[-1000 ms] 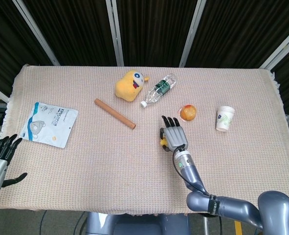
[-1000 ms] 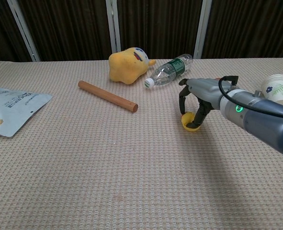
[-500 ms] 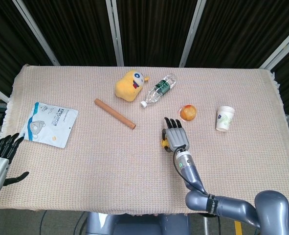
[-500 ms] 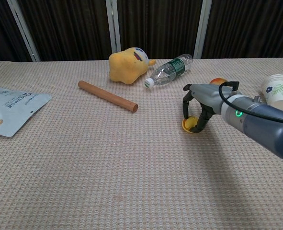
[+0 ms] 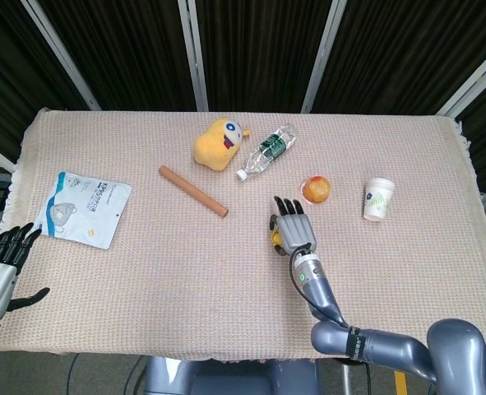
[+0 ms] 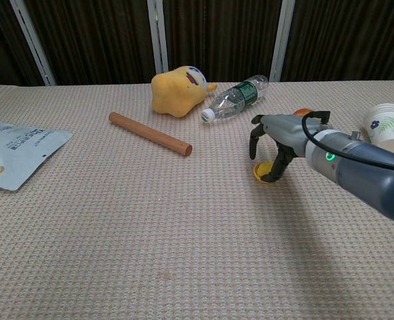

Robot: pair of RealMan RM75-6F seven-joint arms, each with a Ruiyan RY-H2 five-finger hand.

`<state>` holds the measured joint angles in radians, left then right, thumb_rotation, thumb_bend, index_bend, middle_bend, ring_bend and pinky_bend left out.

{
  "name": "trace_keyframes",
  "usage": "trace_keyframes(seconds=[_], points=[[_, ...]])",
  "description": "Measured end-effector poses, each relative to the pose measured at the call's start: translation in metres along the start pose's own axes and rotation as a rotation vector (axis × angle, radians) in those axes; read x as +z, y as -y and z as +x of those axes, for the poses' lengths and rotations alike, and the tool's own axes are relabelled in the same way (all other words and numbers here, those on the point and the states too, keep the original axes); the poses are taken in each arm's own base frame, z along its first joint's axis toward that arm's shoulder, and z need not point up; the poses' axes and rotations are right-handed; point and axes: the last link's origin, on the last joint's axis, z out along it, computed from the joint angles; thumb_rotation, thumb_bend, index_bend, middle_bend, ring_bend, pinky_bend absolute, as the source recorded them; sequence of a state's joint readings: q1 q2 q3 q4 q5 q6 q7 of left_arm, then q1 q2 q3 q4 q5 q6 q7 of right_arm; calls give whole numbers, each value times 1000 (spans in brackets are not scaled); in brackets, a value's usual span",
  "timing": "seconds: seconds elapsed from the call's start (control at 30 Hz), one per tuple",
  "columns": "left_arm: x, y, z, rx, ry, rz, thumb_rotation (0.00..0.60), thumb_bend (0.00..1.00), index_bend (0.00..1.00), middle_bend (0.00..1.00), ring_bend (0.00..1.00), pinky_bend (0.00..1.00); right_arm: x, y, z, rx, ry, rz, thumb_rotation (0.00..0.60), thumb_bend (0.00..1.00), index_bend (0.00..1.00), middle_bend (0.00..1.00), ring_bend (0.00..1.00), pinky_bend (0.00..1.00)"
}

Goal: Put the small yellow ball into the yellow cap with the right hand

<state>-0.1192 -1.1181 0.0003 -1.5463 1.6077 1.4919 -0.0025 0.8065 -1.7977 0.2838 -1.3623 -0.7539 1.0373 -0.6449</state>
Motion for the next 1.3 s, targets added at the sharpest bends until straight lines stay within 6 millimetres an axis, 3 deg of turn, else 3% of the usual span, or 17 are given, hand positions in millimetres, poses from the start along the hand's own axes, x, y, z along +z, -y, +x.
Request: trace_keyframes(seconds=[0.13,0.33,0.6,0.8,1.03,1.13,1.3], points=[[0,0,0,0,-3,1,600,0,0,0,0,96,0,0,2,-6,-3,10,600,175,350,0,0,0],[0,0,0,4,-3,3,600,0,0,0,0,96,-2,-4,3,-44,0,16,600,3,219,0,0,0],[-1,3,-1,13,1,14,600,0,0,0,0,103,-16,-23,26,-154,-15,21,600,0,22,0,0,0],[-2,2,-1,30,1,12,600,0,0,0,0,103,-45,-60,61,-243,-78,-1,600,0,0,0,0,0],[-1,1,-2,51,18,16,600,0,0,0,0,103,-98,-124,103,-350,-201,-88,600,0,0,0,0,0],[-1,0,-3,60,23,20,600,0,0,0,0,103,-120,-147,109,-369,-242,-110,600,0,0,0,0,0],[-1,1,-3,67,31,32,600,0,0,0,0,102,-149,-179,101,-305,-249,-157,600,0,0,0,0,0]])
